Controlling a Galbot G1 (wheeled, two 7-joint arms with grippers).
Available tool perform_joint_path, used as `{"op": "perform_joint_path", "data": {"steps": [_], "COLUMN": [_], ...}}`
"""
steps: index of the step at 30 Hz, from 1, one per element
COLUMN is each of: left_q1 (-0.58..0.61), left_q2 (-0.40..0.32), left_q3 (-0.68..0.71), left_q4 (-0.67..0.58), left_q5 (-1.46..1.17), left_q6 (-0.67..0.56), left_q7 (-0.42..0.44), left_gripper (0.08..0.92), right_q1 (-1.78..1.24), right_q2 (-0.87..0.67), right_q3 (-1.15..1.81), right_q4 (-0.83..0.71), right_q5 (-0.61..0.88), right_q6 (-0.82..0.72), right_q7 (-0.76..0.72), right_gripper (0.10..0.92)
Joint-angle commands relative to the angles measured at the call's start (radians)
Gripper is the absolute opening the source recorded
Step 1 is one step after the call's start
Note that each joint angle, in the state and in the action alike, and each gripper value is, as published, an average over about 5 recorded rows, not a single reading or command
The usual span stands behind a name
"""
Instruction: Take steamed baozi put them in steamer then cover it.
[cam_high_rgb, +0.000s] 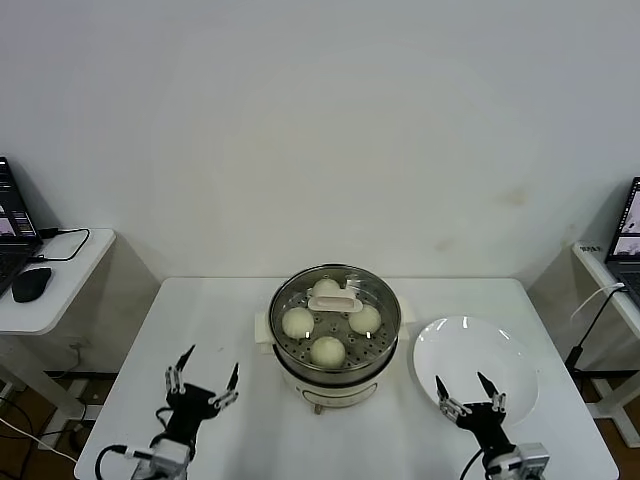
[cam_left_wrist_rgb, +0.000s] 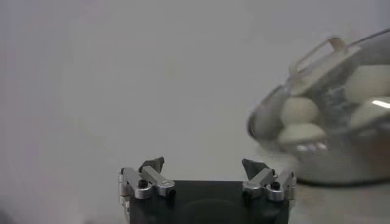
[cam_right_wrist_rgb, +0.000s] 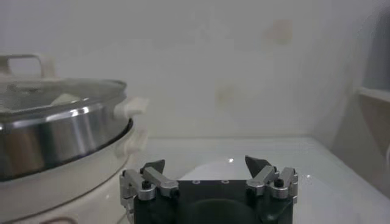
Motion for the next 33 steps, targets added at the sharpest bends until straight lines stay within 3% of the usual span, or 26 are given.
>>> {"op": "perform_joint_path", "data": {"steps": [1,33], "left_q1": [0.120,0.133], "left_q2": [-0.018,-0.038], "left_q3": [-0.048,-0.044], "left_q4": [0.005,-0.040], "left_q5": [-0.170,-0.170], "left_q6": [0.008,0.028], "left_q7": [0.012,0.012], "left_gripper": [0.823,0.823], "right_q1": [-0.033,-0.035], "right_q2": [-0.063,-0.035], "right_q3": [-0.018,0.014], "right_q4": [0.041,0.039], "right_q5": [0.037,0.016], "right_q6": [-0.076,-0.048], "right_q7": [0.004,-0.013], "right_gripper": [0.823,0.823]}}
